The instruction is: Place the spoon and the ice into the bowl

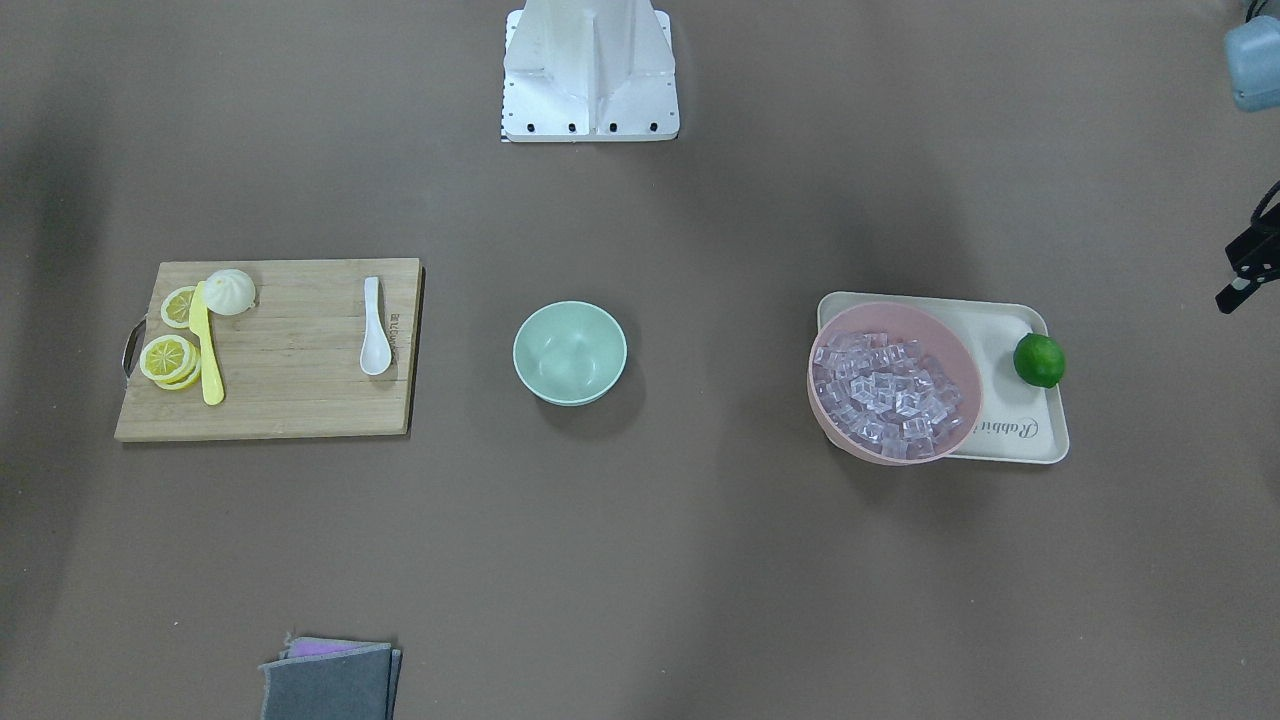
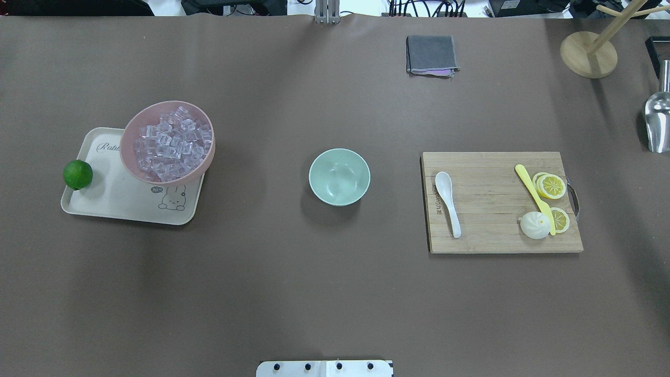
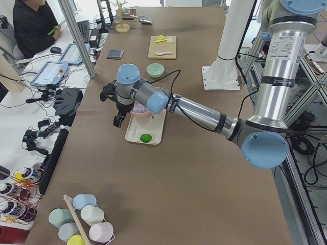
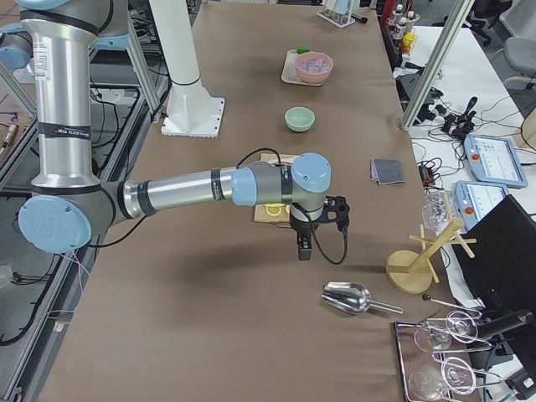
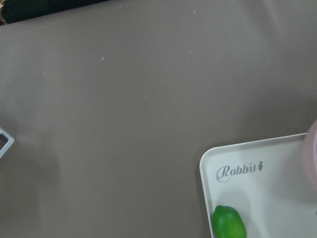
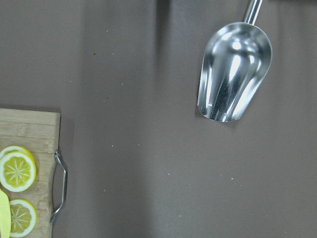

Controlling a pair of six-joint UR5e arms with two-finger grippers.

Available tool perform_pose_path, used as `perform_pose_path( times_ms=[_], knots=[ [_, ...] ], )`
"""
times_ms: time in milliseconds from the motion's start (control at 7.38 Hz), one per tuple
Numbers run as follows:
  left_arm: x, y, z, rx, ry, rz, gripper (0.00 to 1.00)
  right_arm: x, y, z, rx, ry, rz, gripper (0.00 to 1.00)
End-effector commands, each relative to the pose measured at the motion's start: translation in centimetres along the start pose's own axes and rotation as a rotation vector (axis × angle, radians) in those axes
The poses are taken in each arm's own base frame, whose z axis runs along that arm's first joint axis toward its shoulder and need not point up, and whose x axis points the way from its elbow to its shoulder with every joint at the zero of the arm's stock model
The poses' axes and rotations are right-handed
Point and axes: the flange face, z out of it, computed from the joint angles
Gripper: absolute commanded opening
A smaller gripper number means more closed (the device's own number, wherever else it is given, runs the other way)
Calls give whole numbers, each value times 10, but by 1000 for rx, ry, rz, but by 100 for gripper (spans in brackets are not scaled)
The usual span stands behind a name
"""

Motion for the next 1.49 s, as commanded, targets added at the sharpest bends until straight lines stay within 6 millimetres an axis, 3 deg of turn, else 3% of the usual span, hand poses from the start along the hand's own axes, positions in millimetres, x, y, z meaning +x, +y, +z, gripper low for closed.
perform_pose_path(
  times_ms=[0, 135, 271, 406, 542, 677, 813, 948, 1355],
  knots=[
    [74, -56, 3, 41, 54, 130, 98, -32, -4, -24, 52, -38, -62, 100],
    [102, -75, -2, 63, 75, 81, 98, -46, -2, -37, 75, -56, -88, 100],
    [140, -85, 25, 35, 84, -27, 98, -71, -2, -32, 59, -119, -130, 100],
    [175, -86, 33, 65, 49, -101, 98, -77, -7, -29, 57, -126, -123, 100],
    [214, -77, 42, 87, 40, -180, 98, -76, -9, -27, 97, -136, -163, 100],
    [253, -62, 67, 114, 7, -155, 98, -87, -10, -26, 111, -155, -118, 100],
    [283, -46, 102, 93, 15, -109, 98, -118, -17, -12, 92, -165, -88, 100],
    [283, -43, 121, 81, 18, -100, 98, -138, -22, -8, 104, -184, -84, 100],
    [253, -41, 176, 89, 25, -88, 97, -209, -36, 4, 132, -202, 65, 100]
  ],
)
